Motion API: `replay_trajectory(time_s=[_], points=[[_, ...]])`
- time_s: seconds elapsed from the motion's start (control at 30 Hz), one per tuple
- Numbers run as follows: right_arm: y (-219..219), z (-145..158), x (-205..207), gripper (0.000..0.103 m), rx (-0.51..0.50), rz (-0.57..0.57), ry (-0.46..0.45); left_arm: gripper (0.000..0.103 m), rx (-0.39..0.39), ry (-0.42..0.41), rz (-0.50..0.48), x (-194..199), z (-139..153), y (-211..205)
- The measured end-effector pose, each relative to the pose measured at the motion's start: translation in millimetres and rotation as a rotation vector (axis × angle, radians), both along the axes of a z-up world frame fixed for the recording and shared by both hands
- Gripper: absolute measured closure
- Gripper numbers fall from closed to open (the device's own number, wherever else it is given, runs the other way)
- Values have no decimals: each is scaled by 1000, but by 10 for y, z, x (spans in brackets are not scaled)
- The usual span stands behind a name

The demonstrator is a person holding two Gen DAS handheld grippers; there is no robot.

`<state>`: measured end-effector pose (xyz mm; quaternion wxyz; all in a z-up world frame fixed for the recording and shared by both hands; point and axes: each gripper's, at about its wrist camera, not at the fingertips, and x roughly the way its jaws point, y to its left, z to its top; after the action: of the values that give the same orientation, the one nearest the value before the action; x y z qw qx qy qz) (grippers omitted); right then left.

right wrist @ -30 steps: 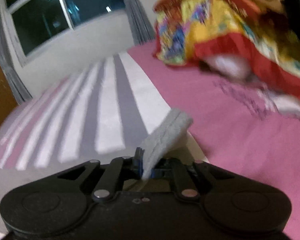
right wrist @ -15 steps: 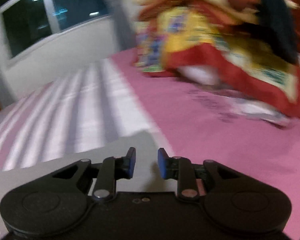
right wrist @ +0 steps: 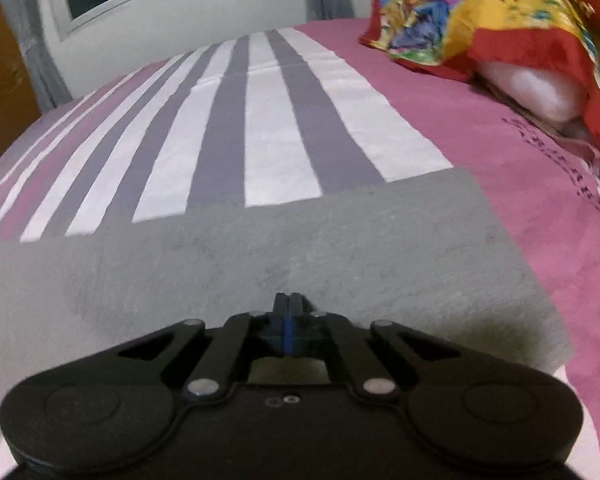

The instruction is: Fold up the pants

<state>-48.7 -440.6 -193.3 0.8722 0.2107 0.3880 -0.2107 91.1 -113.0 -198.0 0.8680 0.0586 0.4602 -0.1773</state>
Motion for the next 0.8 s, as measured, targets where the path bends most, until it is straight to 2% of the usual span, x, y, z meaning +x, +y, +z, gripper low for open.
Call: replay_trajectory(time_s=[0.03,0.07,0.1,0.2,0.27,0.3,0.33,0.53,0.63,0.7,0.8], points=[[12,52,-14,98,1,5,-7,90,7,-6,0,-21,34,-40],[54,108,-4,83,-15,15,-25,90,-2,-10,-6,-15,72,-57],[124,168,-52,80,-31,24,-45,90,-19,-17,-15,-14,115,-85],[155,182,-110,83,0,23,-69,90,-36,-27,-30,19,165,-233],[136,95,-111,84,-25,12,-9,90,-19,-14,-37,46,91,-330],[119,50,-133,88,-23,3,11,89,-7,-13,-36,54,42,-356],[71,36,-196,88,0,-11,-7,87,3,-23,-36,50,-4,-363],[27,221,-509,75,2,-40,-45,84,-33,-14,-17,-38,102,-304],[52,109,-562,77,0,-30,17,75,6,-29,-31,-90,35,-344],[73,151,-638,73,16,-53,-16,74,2,-30,-19,-107,45,-331],[199,250,-689,73,23,-38,-56,74,-33,-31,-6,-113,127,-323]])
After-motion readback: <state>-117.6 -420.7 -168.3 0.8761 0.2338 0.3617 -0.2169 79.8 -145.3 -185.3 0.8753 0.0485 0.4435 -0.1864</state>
